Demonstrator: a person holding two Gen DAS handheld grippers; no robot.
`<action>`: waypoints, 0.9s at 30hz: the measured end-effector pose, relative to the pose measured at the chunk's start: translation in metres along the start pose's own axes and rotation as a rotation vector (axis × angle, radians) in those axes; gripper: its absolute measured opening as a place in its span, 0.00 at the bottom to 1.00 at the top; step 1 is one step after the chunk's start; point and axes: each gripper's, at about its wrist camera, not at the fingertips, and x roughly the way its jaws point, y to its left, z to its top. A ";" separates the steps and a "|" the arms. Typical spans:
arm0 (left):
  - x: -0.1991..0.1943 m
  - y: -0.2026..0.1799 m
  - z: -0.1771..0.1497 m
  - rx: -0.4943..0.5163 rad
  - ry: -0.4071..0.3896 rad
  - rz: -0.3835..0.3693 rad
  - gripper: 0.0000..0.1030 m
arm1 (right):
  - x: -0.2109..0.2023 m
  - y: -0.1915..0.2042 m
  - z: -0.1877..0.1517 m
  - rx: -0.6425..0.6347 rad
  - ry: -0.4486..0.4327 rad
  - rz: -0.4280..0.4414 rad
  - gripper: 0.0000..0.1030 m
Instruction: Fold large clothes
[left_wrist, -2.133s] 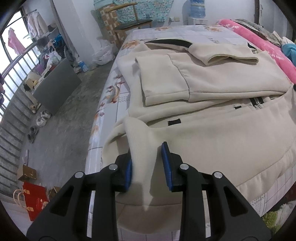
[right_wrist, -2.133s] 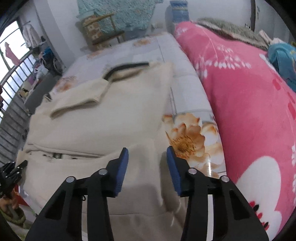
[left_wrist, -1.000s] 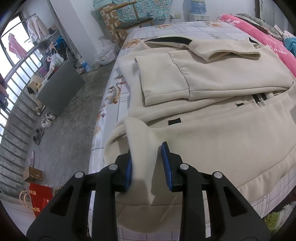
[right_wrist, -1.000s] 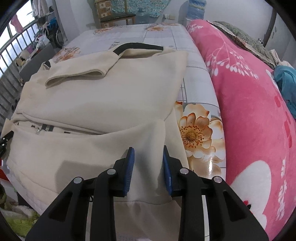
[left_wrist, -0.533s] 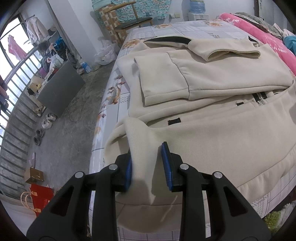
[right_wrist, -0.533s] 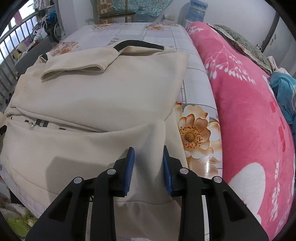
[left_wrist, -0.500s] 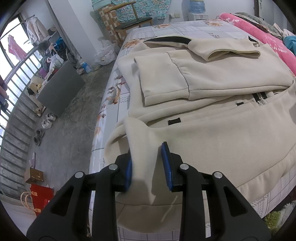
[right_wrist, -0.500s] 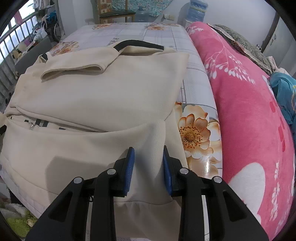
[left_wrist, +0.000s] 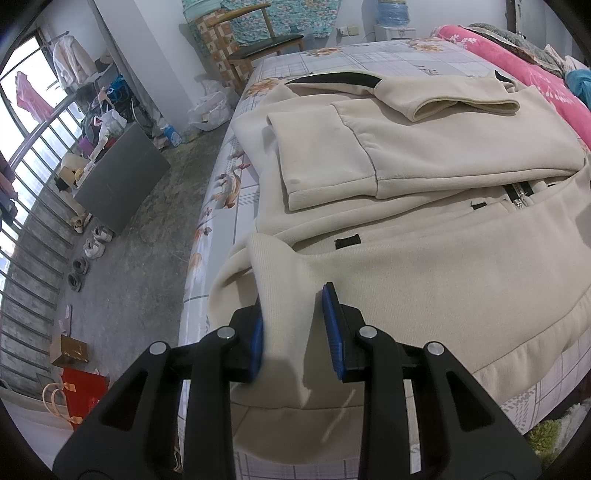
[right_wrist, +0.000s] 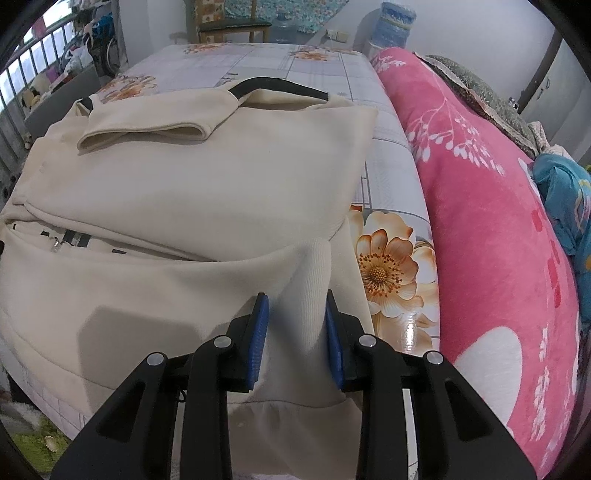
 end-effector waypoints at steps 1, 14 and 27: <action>0.000 0.000 0.000 0.000 0.000 0.000 0.27 | 0.000 0.000 0.000 0.000 0.000 0.000 0.28; 0.000 0.001 0.000 0.006 -0.004 0.007 0.27 | -0.001 0.005 -0.003 -0.015 -0.014 -0.027 0.27; -0.001 0.000 0.000 0.008 -0.006 0.011 0.27 | -0.002 0.007 -0.003 -0.019 -0.017 -0.036 0.27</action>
